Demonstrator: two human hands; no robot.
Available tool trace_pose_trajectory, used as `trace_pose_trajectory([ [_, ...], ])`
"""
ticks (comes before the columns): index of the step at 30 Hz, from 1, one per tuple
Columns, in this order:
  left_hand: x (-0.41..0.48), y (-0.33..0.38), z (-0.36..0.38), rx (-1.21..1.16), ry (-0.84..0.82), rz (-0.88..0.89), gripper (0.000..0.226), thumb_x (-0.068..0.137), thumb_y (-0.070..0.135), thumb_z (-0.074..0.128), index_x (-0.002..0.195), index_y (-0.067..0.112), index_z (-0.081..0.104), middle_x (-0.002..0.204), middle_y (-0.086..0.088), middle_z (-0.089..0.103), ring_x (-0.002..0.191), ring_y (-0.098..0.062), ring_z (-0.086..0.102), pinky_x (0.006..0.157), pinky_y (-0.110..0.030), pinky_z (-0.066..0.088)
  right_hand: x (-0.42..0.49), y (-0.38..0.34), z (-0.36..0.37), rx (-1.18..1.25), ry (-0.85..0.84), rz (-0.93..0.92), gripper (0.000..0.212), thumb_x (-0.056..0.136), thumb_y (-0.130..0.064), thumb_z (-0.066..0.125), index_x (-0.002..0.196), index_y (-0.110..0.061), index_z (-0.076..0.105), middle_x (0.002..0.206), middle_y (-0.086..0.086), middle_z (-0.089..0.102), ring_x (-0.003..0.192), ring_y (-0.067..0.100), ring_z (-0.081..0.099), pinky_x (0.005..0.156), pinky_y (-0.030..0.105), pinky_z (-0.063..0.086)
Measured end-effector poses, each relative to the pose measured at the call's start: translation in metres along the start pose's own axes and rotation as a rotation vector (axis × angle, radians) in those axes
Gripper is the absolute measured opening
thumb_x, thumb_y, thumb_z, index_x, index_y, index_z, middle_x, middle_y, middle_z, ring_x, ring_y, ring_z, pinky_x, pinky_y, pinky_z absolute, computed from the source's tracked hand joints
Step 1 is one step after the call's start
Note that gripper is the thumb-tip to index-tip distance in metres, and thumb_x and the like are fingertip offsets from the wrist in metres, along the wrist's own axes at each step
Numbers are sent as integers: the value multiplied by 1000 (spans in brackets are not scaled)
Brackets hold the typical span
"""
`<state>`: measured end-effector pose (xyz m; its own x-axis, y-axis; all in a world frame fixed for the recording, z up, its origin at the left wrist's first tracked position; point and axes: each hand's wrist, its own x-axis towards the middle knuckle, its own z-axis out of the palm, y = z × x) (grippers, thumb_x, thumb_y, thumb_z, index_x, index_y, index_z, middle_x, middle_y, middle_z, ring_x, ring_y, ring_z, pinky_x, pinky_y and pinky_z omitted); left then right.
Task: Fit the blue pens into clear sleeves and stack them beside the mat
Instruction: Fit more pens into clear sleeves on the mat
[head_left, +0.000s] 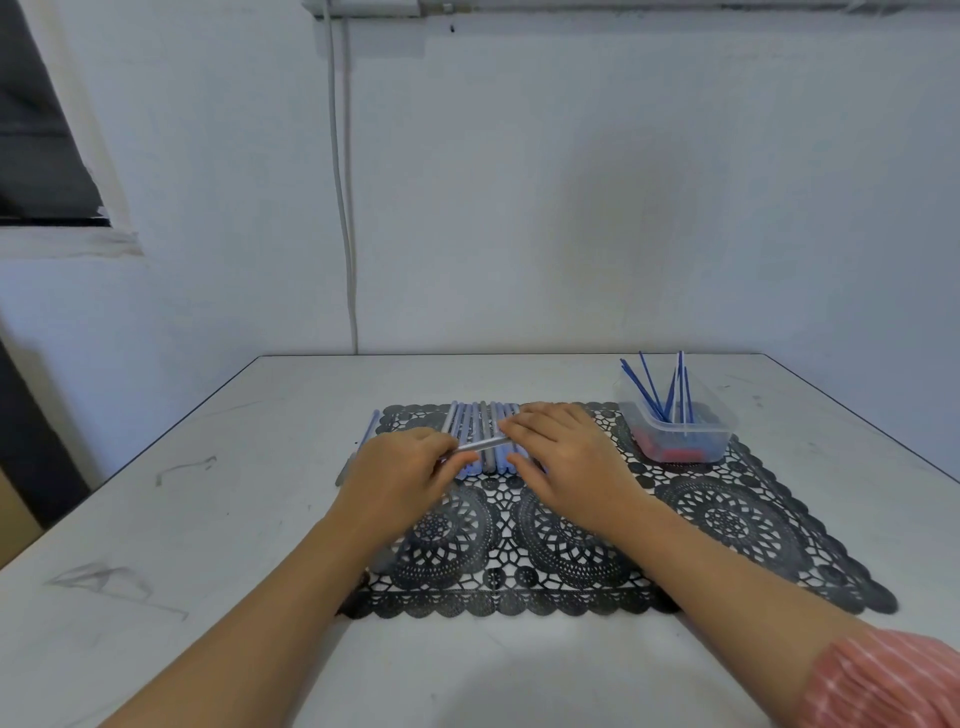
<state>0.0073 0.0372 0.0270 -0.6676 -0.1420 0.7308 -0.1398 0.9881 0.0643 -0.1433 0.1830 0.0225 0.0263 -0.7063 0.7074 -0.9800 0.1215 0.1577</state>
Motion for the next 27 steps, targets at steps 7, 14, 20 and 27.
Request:
trace_pose_trajectory([
  [7, 1, -3, -3, 10, -12, 10, 43, 86, 52, 42, 72, 22, 70, 54, 12, 56, 43, 1, 36, 43, -6, 21, -2, 3, 1, 133, 145, 5, 22, 85, -16, 57, 102, -11, 71, 91, 1, 71, 85, 16, 61, 79, 31, 46],
  [14, 0, -3, -5, -44, -34, 6, 40, 85, 51, 45, 75, 23, 71, 53, 16, 48, 43, 2, 38, 44, -5, 23, -1, -1, -1, 233, 142, 42, 31, 87, -15, 56, 116, -12, 63, 90, 2, 67, 84, 14, 57, 80, 26, 45],
  [20, 0, -1, -8, -32, -44, 9, 37, 83, 50, 47, 71, 23, 70, 51, 15, 48, 43, 2, 36, 45, -4, 21, 0, -1, -1, 197, 92, 45, 36, 79, -3, 64, 115, -8, 64, 89, 6, 61, 81, 18, 54, 72, 28, 47],
  [27, 0, -3, -7, -28, -56, 23, 38, 83, 51, 47, 70, 24, 70, 51, 14, 49, 42, 1, 38, 42, -8, 25, 1, -2, -6, 120, 9, 26, 33, 87, -30, 50, 94, -8, 72, 87, 4, 63, 76, 19, 58, 66, 29, 51],
])
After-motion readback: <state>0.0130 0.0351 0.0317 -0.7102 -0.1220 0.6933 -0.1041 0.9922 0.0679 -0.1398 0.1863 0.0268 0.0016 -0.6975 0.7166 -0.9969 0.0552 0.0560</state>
